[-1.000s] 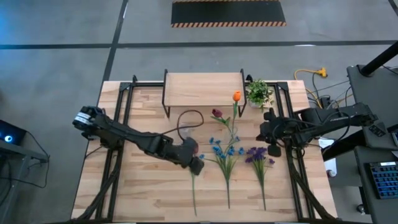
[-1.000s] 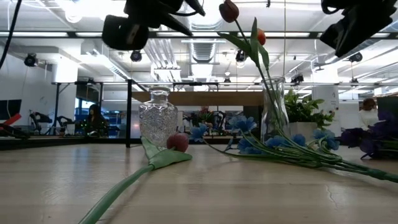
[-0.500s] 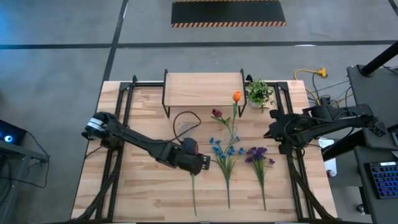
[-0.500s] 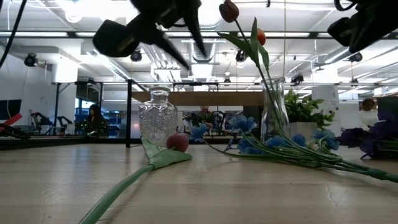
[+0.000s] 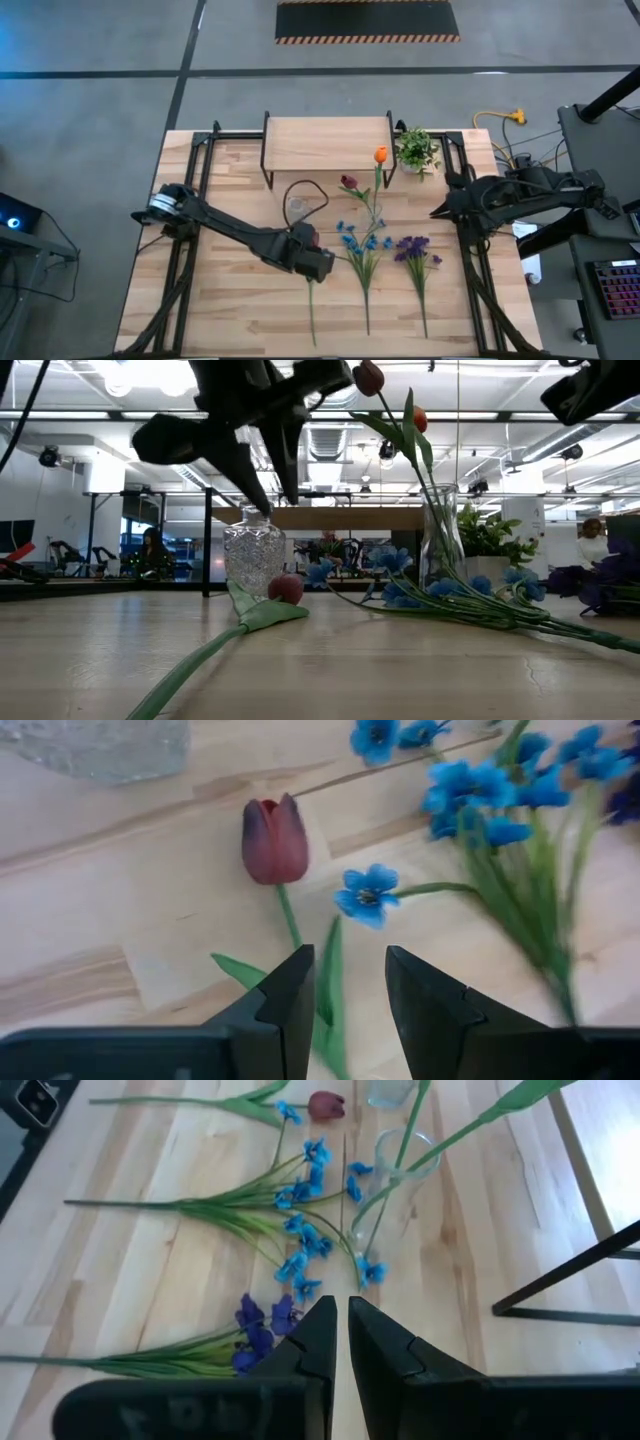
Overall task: Pick and place flowers into a vace then onto a shelf
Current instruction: Put the red flower into the right transparent vase
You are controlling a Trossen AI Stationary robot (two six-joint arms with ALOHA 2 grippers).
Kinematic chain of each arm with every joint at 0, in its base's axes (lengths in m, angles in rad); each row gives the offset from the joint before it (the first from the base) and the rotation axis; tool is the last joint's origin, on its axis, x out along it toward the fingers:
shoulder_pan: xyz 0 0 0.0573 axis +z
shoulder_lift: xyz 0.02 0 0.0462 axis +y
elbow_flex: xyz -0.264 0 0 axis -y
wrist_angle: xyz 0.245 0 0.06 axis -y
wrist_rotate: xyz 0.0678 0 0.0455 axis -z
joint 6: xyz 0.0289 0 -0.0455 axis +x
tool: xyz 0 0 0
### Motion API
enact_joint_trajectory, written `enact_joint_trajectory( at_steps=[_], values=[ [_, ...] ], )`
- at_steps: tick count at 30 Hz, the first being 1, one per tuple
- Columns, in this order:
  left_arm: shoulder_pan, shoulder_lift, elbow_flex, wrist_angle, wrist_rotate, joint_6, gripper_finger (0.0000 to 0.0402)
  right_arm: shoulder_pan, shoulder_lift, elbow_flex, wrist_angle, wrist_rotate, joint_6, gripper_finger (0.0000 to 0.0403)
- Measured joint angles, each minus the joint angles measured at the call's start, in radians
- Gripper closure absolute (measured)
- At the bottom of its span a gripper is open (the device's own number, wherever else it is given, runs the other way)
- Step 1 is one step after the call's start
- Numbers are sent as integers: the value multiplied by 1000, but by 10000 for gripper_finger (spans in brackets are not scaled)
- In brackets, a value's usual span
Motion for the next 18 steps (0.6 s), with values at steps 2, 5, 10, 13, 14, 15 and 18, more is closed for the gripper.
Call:
enact_joint_trajectory(
  at_steps=[2,5,10,13,14,15,18],
  values=[
    [1,5,-1,2,0,15,295,0,-8,0,1,-1,-1,380],
    [4,15,-4,3,0,17,295,1,-14,0,1,-1,-5,380],
    [12,26,-24,3,0,28,295,1,-11,0,1,-1,-24,380],
    [18,33,-32,5,0,47,295,1,-11,0,2,-1,-32,380],
    [20,38,-32,7,0,52,295,1,-11,0,2,-1,-33,380],
    [23,45,-32,8,0,54,295,1,-13,0,2,-1,-33,380],
    [31,58,-36,16,7,70,295,0,-13,0,1,-1,-32,380]
  ],
)
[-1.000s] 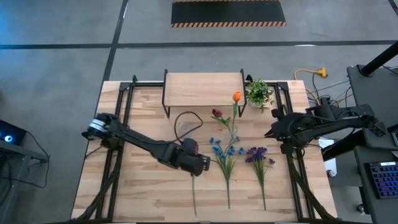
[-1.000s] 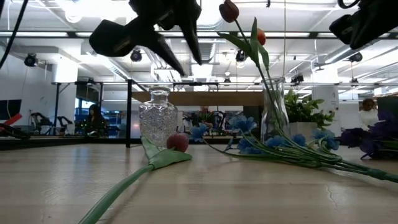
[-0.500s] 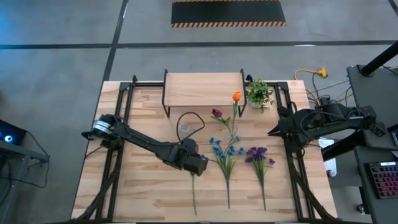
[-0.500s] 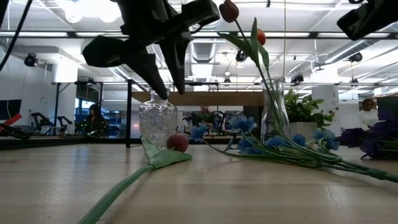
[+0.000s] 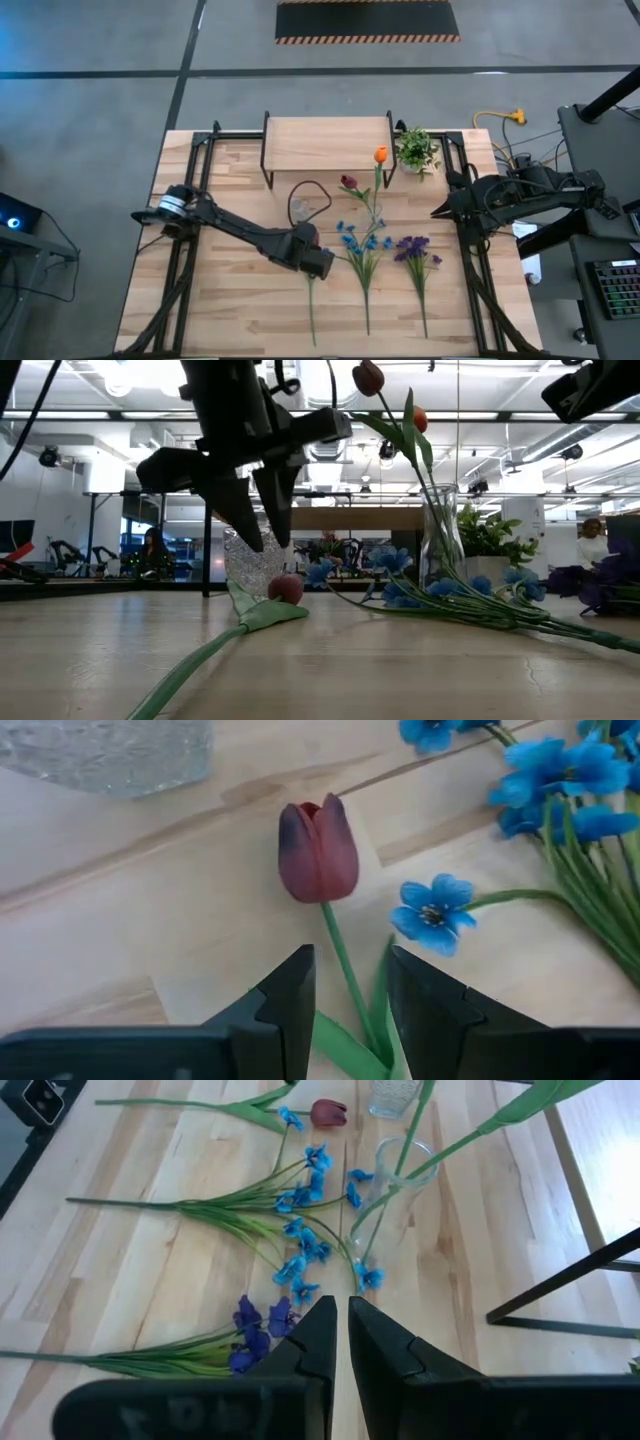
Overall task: Pick and place flowers into a vace then onto a shelf
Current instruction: Put the red flower into the right transparent vase
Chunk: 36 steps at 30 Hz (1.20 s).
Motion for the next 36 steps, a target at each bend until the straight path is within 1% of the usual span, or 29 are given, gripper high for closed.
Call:
enact_joint_trajectory(
  at_steps=[2,12,23,31,36],
  values=[
    [6,9,-4,29,16,11,295,0,0,0,0,0,0,380],
    [34,68,-7,39,120,29,295,0,-7,0,-3,0,-4,380],
    [41,69,-31,51,120,36,295,0,-13,0,-3,1,5,380],
    [48,69,-77,163,119,33,295,0,-13,0,-3,1,9,380],
    [48,69,-81,162,120,33,295,0,-13,0,-3,1,9,380]
  ],
)
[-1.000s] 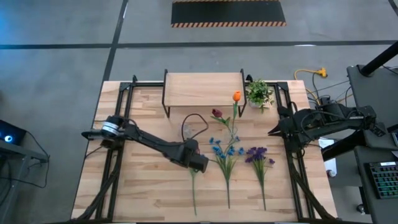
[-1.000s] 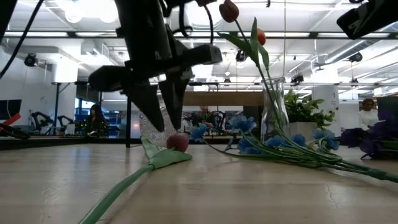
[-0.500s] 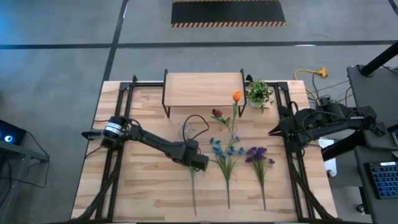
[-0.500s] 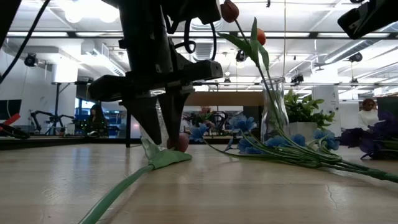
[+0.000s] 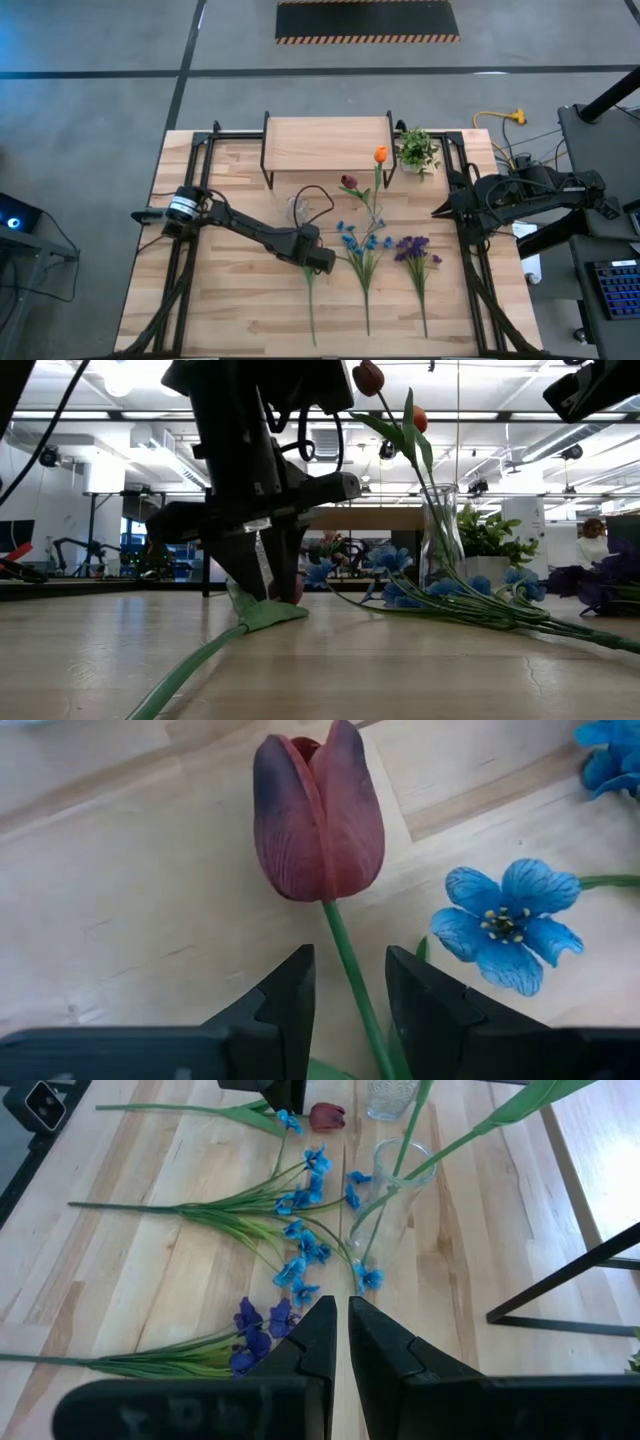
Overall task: Pick and place flowers into a vace then onto a shelf
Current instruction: Put the red flower into the right transparent vase
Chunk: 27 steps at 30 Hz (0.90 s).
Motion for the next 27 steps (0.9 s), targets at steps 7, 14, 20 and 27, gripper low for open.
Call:
enact_joint_trajectory(
  at_steps=[7,14,20,27],
  values=[
    [0,15,-2,1,3,0,295,0,0,0,0,0,-4,380],
    [0,30,5,0,23,0,299,0,0,0,-2,1,-4,380],
    [0,29,8,-17,25,-1,358,0,1,0,-7,2,-9,380],
    [0,24,11,-19,36,-4,393,0,0,0,-7,2,-12,380]
  ],
)
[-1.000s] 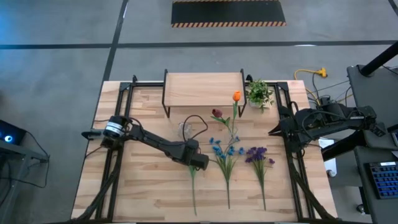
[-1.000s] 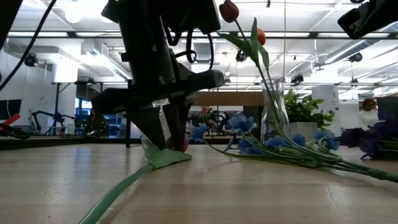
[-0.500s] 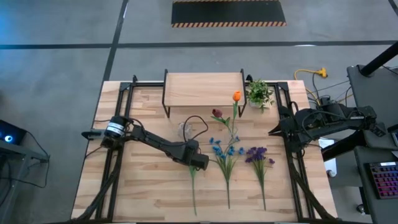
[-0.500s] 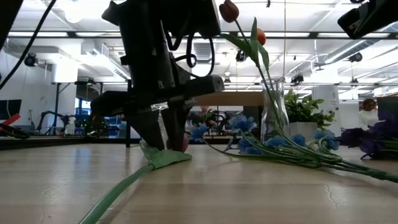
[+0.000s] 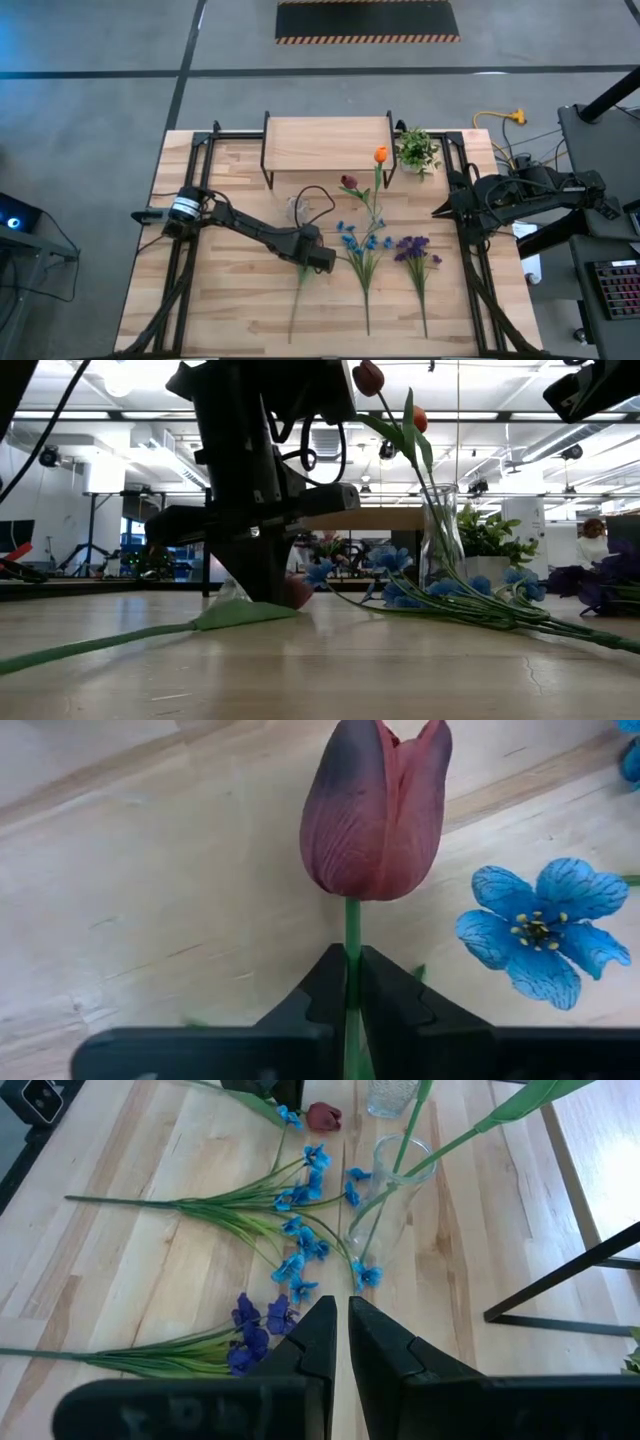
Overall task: Pick and place flowers into a vace then onto a shelf
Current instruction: Put the red flower into the right transparent vase
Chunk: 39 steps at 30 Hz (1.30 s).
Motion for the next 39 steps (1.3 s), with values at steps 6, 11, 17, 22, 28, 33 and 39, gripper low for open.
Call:
enact_joint_trajectory(
  at_steps=[6,11,17,22,28,33,39],
  values=[
    [-3,-34,1,-1,19,1,392,0,0,0,0,0,2,380],
    [-5,-81,2,-8,9,5,392,0,0,0,0,0,7,380],
    [-15,-166,3,-28,4,28,392,0,0,0,1,0,10,380],
    [-25,-250,8,-16,-52,76,392,0,0,0,1,1,8,380],
    [-31,-345,18,84,-155,224,392,0,1,0,1,26,-5,380],
    [-31,-392,15,384,-194,505,392,0,1,0,2,46,-19,380],
    [-31,-393,13,781,-187,858,392,0,-1,0,2,78,-19,380]
  ],
)
